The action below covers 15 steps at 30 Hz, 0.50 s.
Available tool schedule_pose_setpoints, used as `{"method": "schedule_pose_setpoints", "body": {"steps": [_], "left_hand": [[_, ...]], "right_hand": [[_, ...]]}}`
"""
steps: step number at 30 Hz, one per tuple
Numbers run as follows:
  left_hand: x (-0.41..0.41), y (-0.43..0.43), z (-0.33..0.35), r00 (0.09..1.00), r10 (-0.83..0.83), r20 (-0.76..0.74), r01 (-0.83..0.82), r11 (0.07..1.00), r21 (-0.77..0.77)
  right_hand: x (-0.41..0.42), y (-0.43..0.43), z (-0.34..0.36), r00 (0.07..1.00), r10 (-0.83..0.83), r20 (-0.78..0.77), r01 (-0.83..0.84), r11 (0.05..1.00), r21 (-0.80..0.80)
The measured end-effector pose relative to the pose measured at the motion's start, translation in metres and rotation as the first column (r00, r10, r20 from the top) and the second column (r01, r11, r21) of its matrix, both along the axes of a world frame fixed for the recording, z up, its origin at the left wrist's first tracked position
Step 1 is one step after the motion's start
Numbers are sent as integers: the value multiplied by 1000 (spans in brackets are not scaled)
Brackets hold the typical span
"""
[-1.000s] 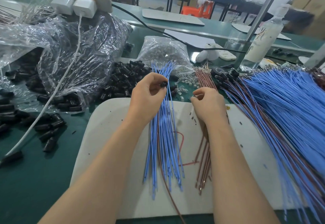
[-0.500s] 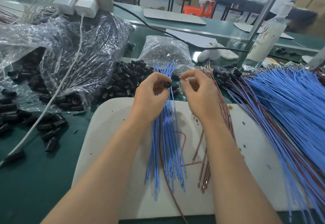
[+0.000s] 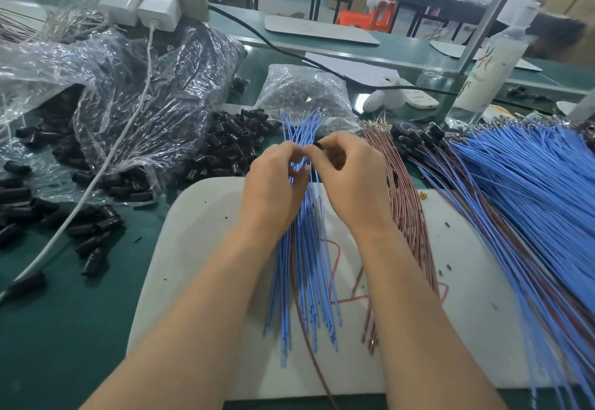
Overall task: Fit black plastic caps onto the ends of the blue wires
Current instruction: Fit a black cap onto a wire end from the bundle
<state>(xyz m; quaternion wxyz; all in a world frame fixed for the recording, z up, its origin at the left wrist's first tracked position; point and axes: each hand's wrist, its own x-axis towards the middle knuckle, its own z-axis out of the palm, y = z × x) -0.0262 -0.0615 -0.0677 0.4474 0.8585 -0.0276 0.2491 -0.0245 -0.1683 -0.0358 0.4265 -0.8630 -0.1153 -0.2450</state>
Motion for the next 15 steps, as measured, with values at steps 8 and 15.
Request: {"method": "schedule_pose_setpoints", "body": {"steps": [8, 15], "left_hand": [[-4, 1, 10, 990, -137, 35, 141, 979, -146], [-2, 4, 11, 987, -109, 120, 134, 964, -228]], "right_hand": [[0, -4, 3, 997, 23, -80, -19, 999, 47], [4, -4, 1, 972, 103, -211, -51, 970, 236]]}}
